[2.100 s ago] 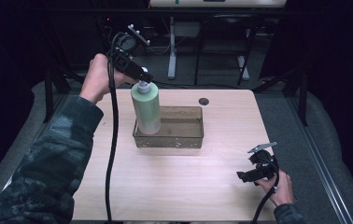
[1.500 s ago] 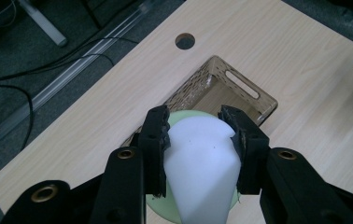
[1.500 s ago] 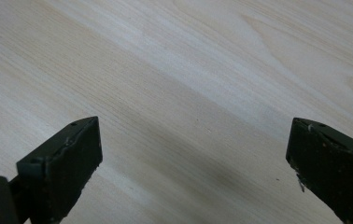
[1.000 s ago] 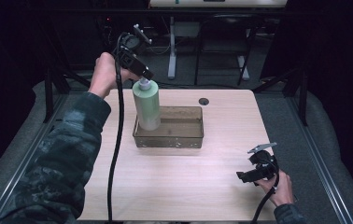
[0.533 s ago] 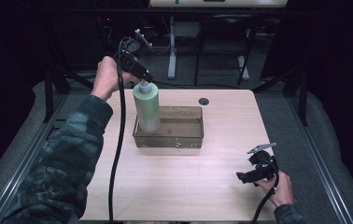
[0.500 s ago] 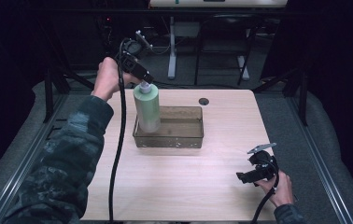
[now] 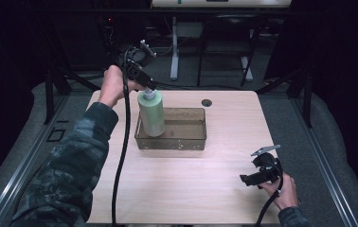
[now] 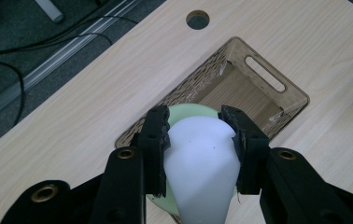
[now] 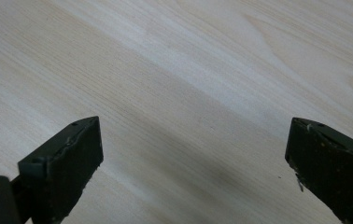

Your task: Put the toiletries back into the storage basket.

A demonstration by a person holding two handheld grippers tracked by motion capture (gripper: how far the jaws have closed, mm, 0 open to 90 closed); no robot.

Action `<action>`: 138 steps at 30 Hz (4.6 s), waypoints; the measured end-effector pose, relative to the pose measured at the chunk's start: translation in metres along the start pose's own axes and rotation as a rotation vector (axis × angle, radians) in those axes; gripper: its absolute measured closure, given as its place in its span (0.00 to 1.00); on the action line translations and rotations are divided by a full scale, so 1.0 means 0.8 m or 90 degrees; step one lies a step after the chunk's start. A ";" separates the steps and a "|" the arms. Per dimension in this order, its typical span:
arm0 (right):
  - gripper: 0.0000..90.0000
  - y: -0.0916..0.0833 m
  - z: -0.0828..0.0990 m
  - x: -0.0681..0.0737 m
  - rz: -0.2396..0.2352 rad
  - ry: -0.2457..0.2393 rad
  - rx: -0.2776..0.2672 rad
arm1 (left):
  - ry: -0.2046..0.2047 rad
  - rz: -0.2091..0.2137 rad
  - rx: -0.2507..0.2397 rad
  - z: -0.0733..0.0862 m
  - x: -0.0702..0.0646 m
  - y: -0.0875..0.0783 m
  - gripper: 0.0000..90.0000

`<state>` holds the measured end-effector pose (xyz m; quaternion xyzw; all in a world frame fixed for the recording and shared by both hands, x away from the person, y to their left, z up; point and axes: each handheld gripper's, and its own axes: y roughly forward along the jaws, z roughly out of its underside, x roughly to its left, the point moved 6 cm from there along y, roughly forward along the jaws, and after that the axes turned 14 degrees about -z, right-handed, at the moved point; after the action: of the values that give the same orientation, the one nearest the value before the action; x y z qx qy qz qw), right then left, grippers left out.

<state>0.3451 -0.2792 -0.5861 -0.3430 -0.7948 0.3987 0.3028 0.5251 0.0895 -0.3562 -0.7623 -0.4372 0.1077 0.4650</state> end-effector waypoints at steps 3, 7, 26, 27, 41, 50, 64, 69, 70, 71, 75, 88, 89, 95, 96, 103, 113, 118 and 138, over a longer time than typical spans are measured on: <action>0.04 0.000 0.000 0.001 0.000 0.000 0.001 | -0.005 0.005 0.001 0.004 0.001 0.005 0.70; 0.04 0.000 0.000 0.001 -0.002 0.000 0.000 | -0.006 0.008 0.002 0.009 0.000 0.009 0.70; 0.05 -0.002 -0.001 0.002 -0.004 -0.003 -0.001 | -0.008 0.015 0.024 0.036 0.000 0.023 0.70; 0.05 -0.002 -0.001 0.002 -0.004 -0.004 -0.001 | -0.005 0.013 0.026 0.037 0.001 0.023 0.70; 0.05 -0.004 -0.001 0.002 -0.002 -0.004 -0.007 | 0.005 0.018 0.055 0.045 0.003 0.020 0.70; 0.05 -0.005 -0.002 0.003 0.001 -0.007 -0.009 | -0.017 0.030 0.049 0.049 0.008 0.021 0.70; 0.05 -0.006 -0.001 0.001 0.002 -0.009 -0.009 | -0.085 0.065 0.020 0.065 0.009 0.037 0.40; 0.05 -0.006 -0.001 0.001 0.002 -0.009 -0.009 | -0.096 0.062 0.005 0.067 0.013 0.030 0.25; 0.05 -0.006 -0.001 0.001 0.002 -0.010 -0.009 | -0.096 0.057 0.001 0.067 0.013 0.027 0.22; 0.05 -0.005 -0.001 0.002 0.000 -0.006 -0.010 | -0.087 0.052 -0.005 0.069 0.012 0.022 0.19; 0.05 -0.006 -0.002 0.004 0.000 -0.006 -0.011 | -0.071 0.045 -0.011 0.075 0.005 0.015 0.14; 0.05 -0.003 -0.002 0.005 -0.003 -0.010 -0.007 | -0.070 0.040 -0.014 0.104 -0.007 0.008 0.00; 0.05 -0.003 -0.002 0.006 -0.004 -0.007 -0.010 | -0.071 0.035 -0.015 0.108 -0.007 0.008 0.00; 0.03 -0.004 -0.003 0.005 0.000 -0.007 -0.012 | -0.059 0.044 -0.008 0.134 -0.015 0.007 0.00; 0.02 -0.004 -0.003 0.005 -0.001 -0.008 -0.012 | -0.058 0.041 -0.011 0.139 -0.016 0.007 0.00; 0.01 -0.005 -0.004 0.006 0.002 -0.011 -0.015 | -0.064 0.041 -0.011 0.171 -0.022 0.007 0.00; 0.02 -0.003 -0.004 0.007 0.005 -0.018 -0.008 | -0.064 0.035 -0.009 0.217 -0.039 0.013 0.00; 0.03 -0.004 -0.004 0.009 0.008 -0.025 -0.008 | -0.064 0.034 0.010 0.248 -0.049 0.025 0.00; 0.02 0.002 -0.002 0.009 0.005 -0.027 0.010 | -0.115 0.062 0.043 0.317 -0.062 0.067 0.00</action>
<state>0.3426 -0.2723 -0.5856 -0.3356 -0.7965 0.4132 0.2869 0.3811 0.1976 -0.5494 -0.7539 -0.4357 0.2133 0.4430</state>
